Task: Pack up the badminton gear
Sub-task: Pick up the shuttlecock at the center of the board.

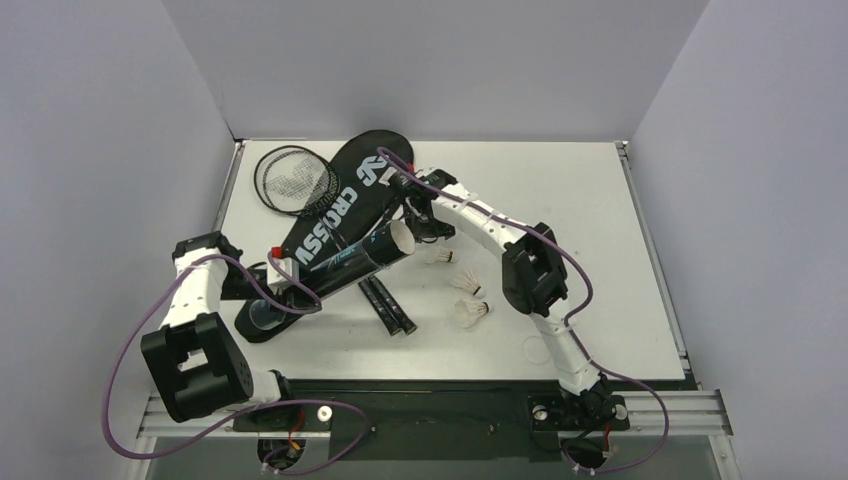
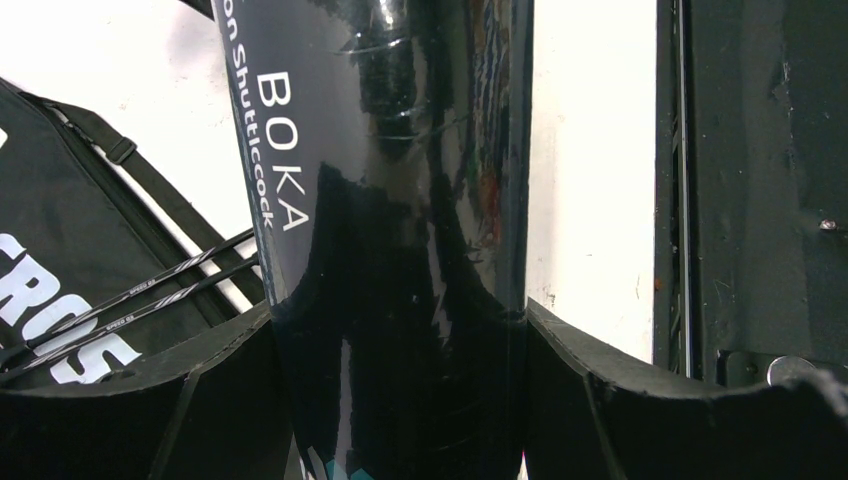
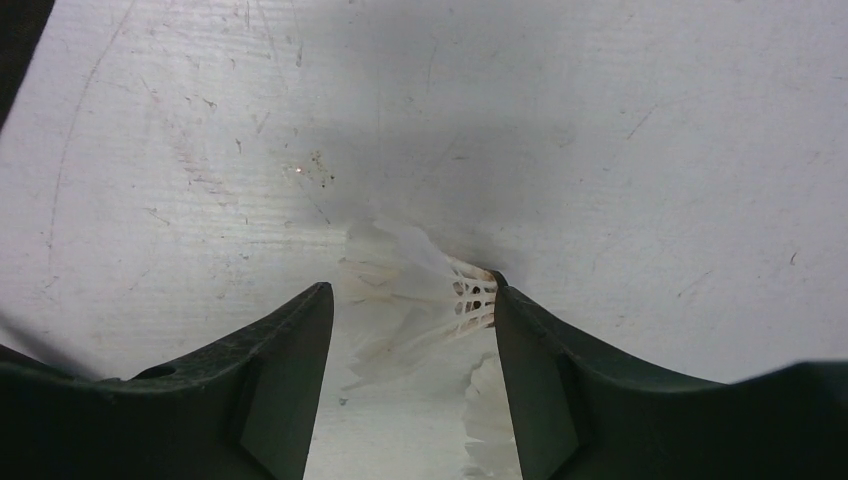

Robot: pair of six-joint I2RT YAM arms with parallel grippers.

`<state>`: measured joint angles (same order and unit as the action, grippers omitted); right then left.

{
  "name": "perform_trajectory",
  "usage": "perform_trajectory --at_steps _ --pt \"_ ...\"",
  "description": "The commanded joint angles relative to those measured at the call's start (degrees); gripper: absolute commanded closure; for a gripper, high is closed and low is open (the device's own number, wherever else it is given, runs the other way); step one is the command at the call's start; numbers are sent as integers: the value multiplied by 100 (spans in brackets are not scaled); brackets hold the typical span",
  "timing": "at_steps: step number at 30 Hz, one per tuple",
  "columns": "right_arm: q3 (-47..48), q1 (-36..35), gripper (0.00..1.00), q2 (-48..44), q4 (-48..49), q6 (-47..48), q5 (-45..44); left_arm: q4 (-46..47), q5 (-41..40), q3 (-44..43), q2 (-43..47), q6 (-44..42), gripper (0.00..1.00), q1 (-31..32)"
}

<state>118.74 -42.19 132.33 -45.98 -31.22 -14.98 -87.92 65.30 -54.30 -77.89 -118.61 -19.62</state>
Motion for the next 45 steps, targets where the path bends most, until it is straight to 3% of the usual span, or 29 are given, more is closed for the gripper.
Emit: perform_trajectory --at_steps 1,10,23,30,39,43,45 --pt "303 -99 45 34 -289 -23 -351 -384 150 -12 162 -356 79 -52" --pt "112 -147 54 86 -289 21 -533 -385 157 -43 136 -367 79 -53" --pt "-59 -144 56 222 -286 40 -614 -393 168 -140 125 -409 79 -91" --pt "-144 -150 62 240 -221 13 -608 -393 135 -107 180 -424 80 -121" --pt "-202 -167 79 55 -212 24 -731 -393 114 -123 223 -426 80 -145" --pt "-256 -173 99 -131 -218 55 -791 -393 117 -118 222 -410 80 -139" --pt "-304 -173 100 -215 -218 63 -801 -393 111 -114 238 -408 80 -139"
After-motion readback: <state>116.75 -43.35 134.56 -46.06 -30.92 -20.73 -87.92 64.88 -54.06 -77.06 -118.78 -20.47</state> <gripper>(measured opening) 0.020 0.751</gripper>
